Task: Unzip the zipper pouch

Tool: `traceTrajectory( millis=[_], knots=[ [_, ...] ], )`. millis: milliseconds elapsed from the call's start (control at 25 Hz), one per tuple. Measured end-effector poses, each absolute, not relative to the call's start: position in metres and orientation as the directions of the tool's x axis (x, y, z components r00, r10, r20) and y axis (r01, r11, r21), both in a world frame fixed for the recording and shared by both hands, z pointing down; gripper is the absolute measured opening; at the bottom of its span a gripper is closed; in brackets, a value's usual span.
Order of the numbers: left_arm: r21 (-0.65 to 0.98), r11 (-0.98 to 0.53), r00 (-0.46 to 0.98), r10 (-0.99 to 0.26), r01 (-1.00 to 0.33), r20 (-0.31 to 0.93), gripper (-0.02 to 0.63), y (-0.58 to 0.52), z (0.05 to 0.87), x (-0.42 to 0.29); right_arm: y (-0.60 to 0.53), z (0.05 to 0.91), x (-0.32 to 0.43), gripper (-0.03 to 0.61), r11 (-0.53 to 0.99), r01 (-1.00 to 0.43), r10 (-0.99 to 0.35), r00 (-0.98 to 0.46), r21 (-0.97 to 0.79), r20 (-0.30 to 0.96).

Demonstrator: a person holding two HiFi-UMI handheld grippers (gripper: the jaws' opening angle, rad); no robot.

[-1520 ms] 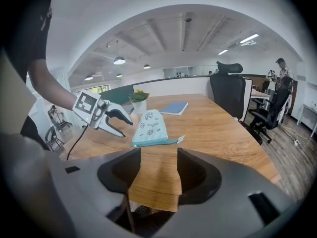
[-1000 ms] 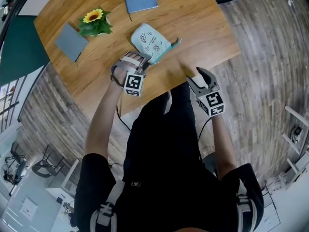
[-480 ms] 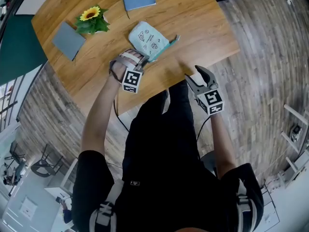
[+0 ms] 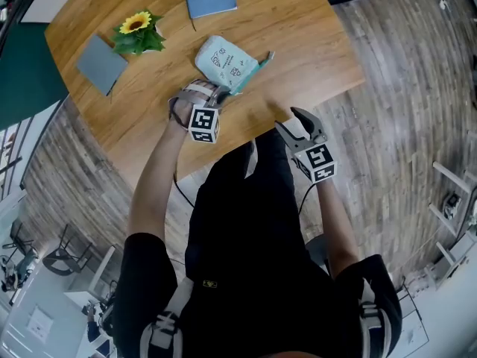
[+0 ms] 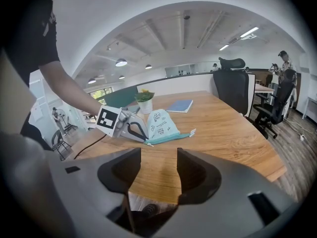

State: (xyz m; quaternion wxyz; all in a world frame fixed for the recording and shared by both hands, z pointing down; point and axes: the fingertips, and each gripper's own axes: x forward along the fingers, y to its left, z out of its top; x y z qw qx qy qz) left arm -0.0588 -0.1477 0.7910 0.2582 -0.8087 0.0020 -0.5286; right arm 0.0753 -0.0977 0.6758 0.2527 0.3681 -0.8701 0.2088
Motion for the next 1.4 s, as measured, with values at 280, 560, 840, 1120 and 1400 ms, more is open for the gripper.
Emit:
traceTrajectory(
  millis=[280,560,840,1120,1400],
  knots=[
    [-0.404,-0.911,0.474,-0.324,0.076,0.819,0.009,-0.149,0.782,-0.054,-0.097,0.671,0.067,0.228,0.659,-0.730,-0.524,-0.617,-0.180,0.587],
    [-0.381,-0.924,0.517,-0.343,-0.035,0.784,0.008,-0.148,0.762,-0.049,-0.097,0.660,0.056,0.204,0.688,-0.703,-0.509,-0.645,-0.180,0.570],
    [-0.362,-0.922,0.555,-0.375,-0.138,0.743,0.008,-0.150,0.733,-0.048,-0.099,0.650,0.044,0.196,0.702,-0.690,-0.510,-0.662,-0.179,0.550],
    [-0.354,-0.911,0.579,-0.408,-0.211,0.706,0.008,-0.150,0.705,-0.051,-0.103,0.633,0.026,0.193,0.721,-0.669,-0.499,-0.683,-0.180,0.533],
    [-0.363,-0.895,0.591,-0.445,-0.261,0.673,0.008,-0.144,0.681,-0.061,-0.101,0.616,0.002,0.190,0.757,-0.632,-0.477,-0.708,-0.167,0.520]
  ],
)
